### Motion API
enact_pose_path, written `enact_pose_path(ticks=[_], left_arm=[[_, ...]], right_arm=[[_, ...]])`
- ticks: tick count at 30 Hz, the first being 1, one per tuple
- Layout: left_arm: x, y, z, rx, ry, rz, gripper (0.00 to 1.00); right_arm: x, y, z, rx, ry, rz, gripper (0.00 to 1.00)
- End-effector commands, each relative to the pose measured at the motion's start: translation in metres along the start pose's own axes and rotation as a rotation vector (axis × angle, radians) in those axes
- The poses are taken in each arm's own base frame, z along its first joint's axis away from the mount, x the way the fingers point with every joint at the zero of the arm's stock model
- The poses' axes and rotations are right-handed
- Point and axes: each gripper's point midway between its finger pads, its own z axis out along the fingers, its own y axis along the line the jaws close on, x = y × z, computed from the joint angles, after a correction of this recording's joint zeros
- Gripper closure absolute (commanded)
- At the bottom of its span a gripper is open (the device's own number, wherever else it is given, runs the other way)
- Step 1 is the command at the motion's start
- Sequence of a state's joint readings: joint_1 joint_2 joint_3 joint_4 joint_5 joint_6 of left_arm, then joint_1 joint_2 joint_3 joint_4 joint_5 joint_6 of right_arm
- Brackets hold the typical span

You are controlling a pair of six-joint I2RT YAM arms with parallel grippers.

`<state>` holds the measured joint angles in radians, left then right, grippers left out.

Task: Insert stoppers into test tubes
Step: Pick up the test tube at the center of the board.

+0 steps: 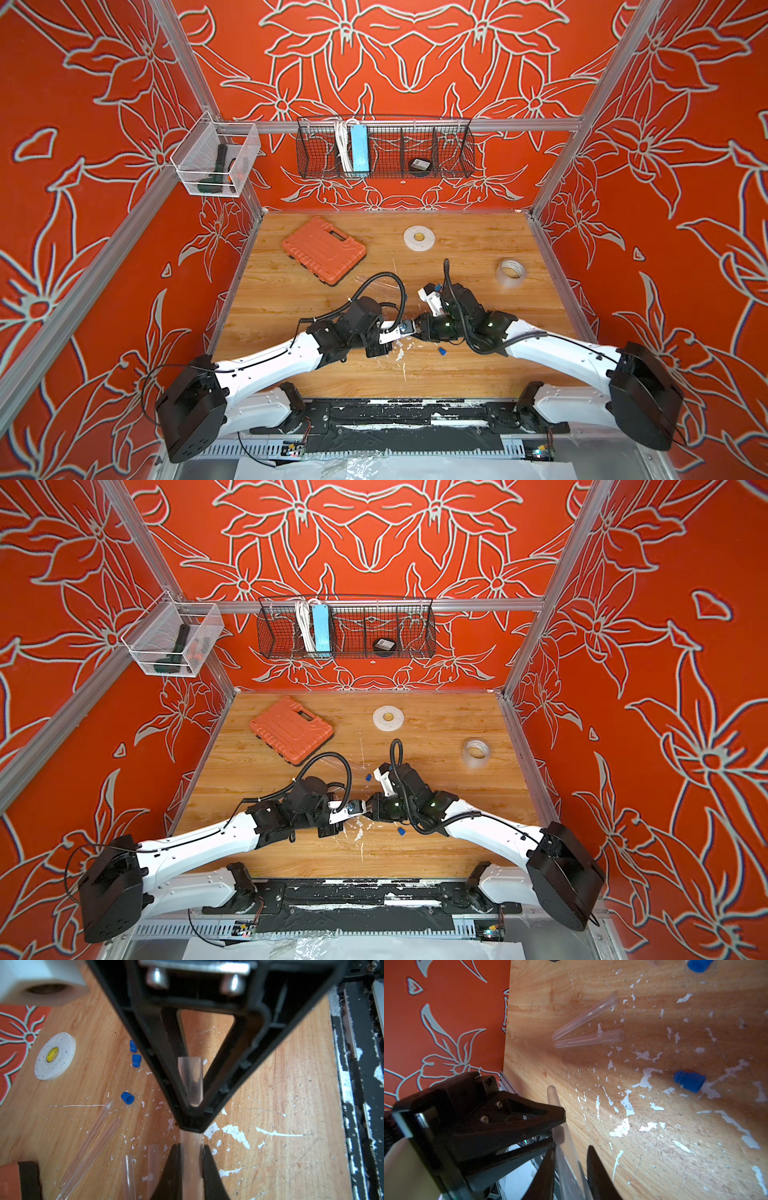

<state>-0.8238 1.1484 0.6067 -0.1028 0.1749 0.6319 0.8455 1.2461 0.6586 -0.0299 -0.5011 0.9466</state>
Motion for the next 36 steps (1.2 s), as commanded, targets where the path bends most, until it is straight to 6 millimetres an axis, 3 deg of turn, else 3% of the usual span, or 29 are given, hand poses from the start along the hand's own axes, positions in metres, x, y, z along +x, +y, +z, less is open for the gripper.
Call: enact_pose_path(ticks=[1,8,13,16,23,28,36], left_arm=[[-0.002,0.003,-0.003,-0.024,-0.018,0.01,0.88],[-0.001,0.006,-0.004,-0.04,-0.016,0.014,0.84],[-0.006,0.012,-0.01,-0.091,-0.047,0.009,0.59],[-0.009,0.011,-0.015,-0.097,-0.079,0.012,0.52],[-0.018,0.006,-0.024,-0.092,-0.14,0.061,0.55],[-0.032,0.004,-0.039,-0.107,-0.229,0.102,0.61],[-0.03,0.003,-0.037,-0.095,-0.217,0.113,0.72]], right_arm=[[0.002,0.003,0.002,-0.015,0.007,0.003,0.78],[0.003,0.01,-0.001,-0.049,0.009,0.002,0.9],[0.003,0.017,-0.007,-0.073,0.0,-0.005,0.96],[0.002,0.029,-0.016,-0.12,-0.007,-0.024,0.97],[0.004,0.046,-0.036,-0.175,-0.011,-0.062,0.95],[0.006,0.047,-0.039,-0.179,-0.011,-0.063,0.95],[0.004,0.055,-0.042,-0.208,-0.013,-0.07,0.95]])
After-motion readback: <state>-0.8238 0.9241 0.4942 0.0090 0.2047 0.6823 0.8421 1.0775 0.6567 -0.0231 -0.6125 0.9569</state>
